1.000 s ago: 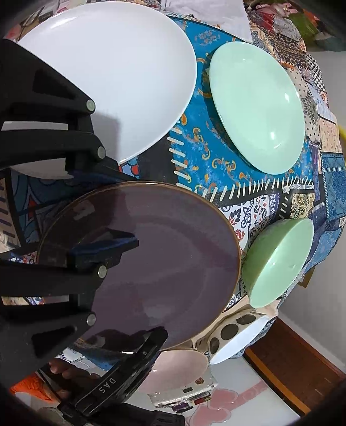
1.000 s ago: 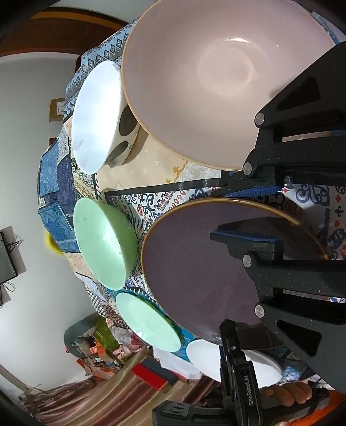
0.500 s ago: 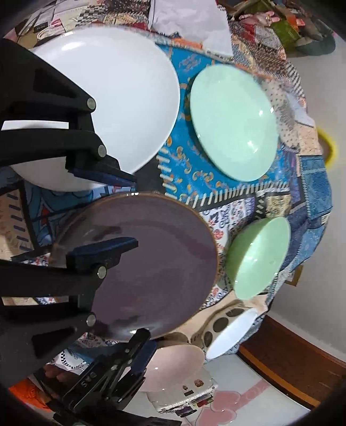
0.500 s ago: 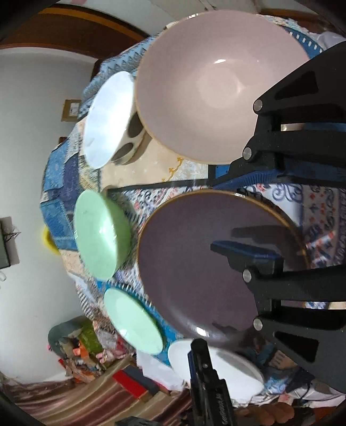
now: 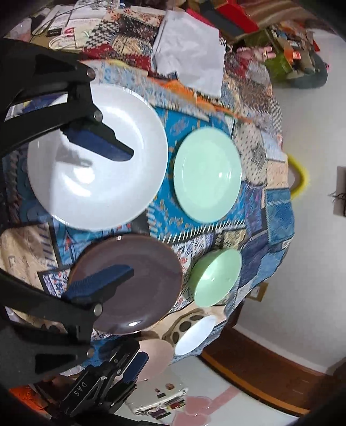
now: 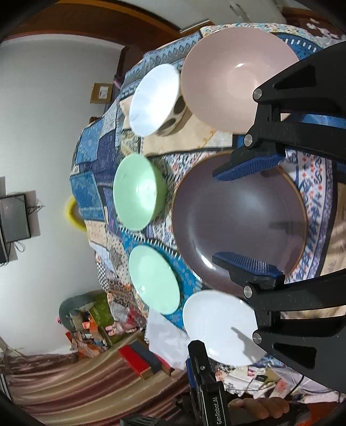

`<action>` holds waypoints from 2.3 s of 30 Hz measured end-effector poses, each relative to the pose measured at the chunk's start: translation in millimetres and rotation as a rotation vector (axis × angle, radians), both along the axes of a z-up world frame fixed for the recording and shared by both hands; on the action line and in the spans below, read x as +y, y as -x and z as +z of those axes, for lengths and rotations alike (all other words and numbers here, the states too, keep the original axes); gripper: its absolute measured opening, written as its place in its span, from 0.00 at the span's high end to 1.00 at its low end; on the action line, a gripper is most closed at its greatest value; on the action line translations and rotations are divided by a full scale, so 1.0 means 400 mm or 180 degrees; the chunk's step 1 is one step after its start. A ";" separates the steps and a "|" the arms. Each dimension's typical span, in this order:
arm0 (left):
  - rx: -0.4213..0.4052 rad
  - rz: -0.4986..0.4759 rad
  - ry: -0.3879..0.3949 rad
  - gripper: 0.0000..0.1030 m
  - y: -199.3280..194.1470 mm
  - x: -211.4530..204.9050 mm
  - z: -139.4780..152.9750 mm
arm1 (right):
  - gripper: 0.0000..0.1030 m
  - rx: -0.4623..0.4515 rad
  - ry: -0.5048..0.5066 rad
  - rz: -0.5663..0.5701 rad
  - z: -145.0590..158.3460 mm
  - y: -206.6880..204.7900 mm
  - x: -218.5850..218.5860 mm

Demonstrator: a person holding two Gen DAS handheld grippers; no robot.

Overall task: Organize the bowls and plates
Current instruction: 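Grasp the rim of the white plate with the left tool, then lift the white plate with the left tool toward the dark brown plate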

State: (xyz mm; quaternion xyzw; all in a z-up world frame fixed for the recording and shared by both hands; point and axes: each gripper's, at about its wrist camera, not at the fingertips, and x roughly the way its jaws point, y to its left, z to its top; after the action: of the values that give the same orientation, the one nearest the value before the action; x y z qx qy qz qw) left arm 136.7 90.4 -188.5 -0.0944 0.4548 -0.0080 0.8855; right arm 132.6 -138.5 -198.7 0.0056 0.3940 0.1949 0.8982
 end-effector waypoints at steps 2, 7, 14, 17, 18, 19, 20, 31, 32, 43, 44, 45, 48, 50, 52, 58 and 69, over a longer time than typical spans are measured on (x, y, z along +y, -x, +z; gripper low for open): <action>-0.0021 0.0080 -0.0042 0.20 0.015 0.022 0.005 | 0.42 -0.0017 -0.0004 0.0041 0.002 -0.001 0.019; 0.0021 0.0258 -0.0059 0.20 0.037 0.086 -0.005 | 0.39 -0.0038 -0.0018 0.0152 0.003 -0.004 0.062; 0.0146 0.0488 -0.0086 0.20 0.060 0.176 -0.044 | 0.38 0.0000 0.0017 0.0340 -0.011 -0.023 0.134; 0.0197 0.0565 -0.0078 0.20 0.066 0.211 -0.062 | 0.38 0.0034 0.0055 0.0435 -0.024 -0.034 0.170; 0.0212 0.0588 -0.0075 0.20 0.067 0.222 -0.068 | 0.38 0.0042 0.0062 0.0457 -0.026 -0.034 0.178; 0.0229 0.0610 -0.0074 0.20 0.067 0.233 -0.075 | 0.38 0.0058 0.0074 0.0493 -0.031 -0.037 0.193; 0.0246 0.0627 -0.0073 0.20 0.068 0.242 -0.081 | 0.38 0.0064 0.0079 0.0511 -0.031 -0.034 0.198; 0.0436 0.0649 -0.0027 0.20 0.077 0.312 -0.150 | 0.38 0.0306 0.0153 0.0828 -0.089 -0.065 0.305; 0.0453 0.0638 -0.0016 0.20 0.077 0.314 -0.154 | 0.39 0.0323 0.0149 0.0855 -0.092 -0.067 0.309; 0.0558 0.0456 0.0158 0.32 0.090 0.324 -0.211 | 0.53 0.0493 0.0245 0.1062 -0.134 -0.106 0.372; 0.0555 0.0438 0.0174 0.34 0.092 0.325 -0.214 | 0.56 0.0491 0.0264 0.1080 -0.137 -0.109 0.377; 0.0560 0.0427 0.0180 0.38 0.092 0.326 -0.219 | 0.61 0.0506 0.0283 0.1107 -0.141 -0.113 0.384; 0.0585 0.0393 0.0272 0.48 0.095 0.327 -0.235 | 0.69 0.0589 0.0331 0.1158 -0.158 -0.127 0.400; 0.0610 0.0360 0.0348 0.52 0.096 0.327 -0.243 | 0.70 0.0622 0.0371 0.1177 -0.166 -0.131 0.407; 0.0628 0.0328 0.0362 0.57 0.096 0.323 -0.250 | 0.72 0.0652 0.0433 0.1196 -0.175 -0.136 0.414; 0.0626 0.0270 0.0355 0.59 0.099 0.320 -0.258 | 0.73 0.0778 0.0514 0.1264 -0.191 -0.149 0.424; 0.0557 0.0296 0.0460 0.58 0.107 0.317 -0.269 | 0.71 0.0806 0.0696 0.1464 -0.205 -0.151 0.451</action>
State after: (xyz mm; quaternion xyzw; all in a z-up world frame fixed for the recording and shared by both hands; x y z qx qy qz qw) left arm 94.0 217.2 -295.9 -0.1794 0.5237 0.0086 0.8328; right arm 192.9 41.8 -280.6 -0.1566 0.5127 0.3477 0.7693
